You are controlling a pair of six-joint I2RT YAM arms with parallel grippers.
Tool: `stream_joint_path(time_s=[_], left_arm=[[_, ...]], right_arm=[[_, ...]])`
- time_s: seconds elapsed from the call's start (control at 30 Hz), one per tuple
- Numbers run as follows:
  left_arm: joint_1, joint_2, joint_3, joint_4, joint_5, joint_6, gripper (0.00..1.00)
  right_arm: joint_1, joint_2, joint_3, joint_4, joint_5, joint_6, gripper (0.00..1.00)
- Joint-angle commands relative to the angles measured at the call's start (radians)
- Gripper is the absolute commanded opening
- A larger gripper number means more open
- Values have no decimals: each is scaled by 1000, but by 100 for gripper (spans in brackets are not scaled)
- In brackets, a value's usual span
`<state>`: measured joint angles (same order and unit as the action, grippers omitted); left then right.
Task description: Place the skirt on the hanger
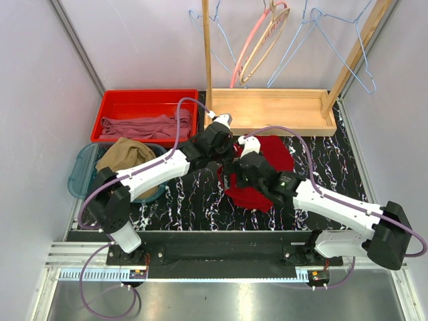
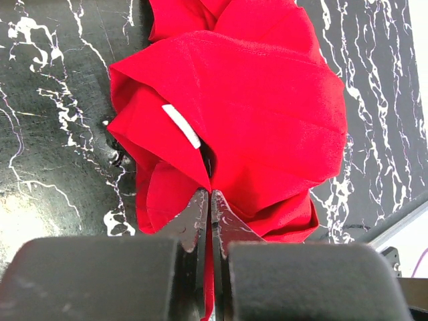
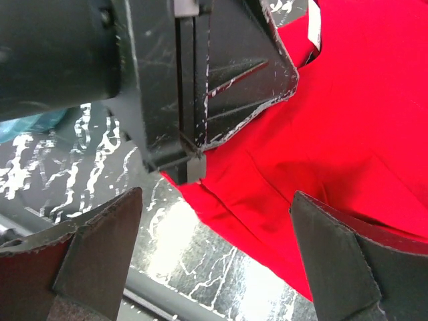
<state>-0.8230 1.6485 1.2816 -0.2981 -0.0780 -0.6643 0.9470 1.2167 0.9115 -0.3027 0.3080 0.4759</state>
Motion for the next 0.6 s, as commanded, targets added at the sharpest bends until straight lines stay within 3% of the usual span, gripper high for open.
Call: stream_joint_path(time_s=[0.0,0.23,0.37,0.4,0.47,0.5,0.57], left_arm=[[-11,-58,12,34,-29,-14,0],[-18,-85,7,25,-34,-21,0],[-19,-95,-1,22,-32,-27,0],[-19,-104,-2,22,-26,-29,0],[-19,-118,-10,20,-22,-29,0],[-19,-127,-14,20,-28,-28,0],[-19,-148,-24,16,-43,-26,0]], right_arm=[[27,32,53,22,108,17,100],[33,63,3,37,213,95,94],[32,44,-54,57,281,124,67],[33,40,-56,56,289,128,49],[33,24,-54,48,296,139,35],[33,20,-53,48,298,139,22],[33,0,-46,40,307,141,10]])
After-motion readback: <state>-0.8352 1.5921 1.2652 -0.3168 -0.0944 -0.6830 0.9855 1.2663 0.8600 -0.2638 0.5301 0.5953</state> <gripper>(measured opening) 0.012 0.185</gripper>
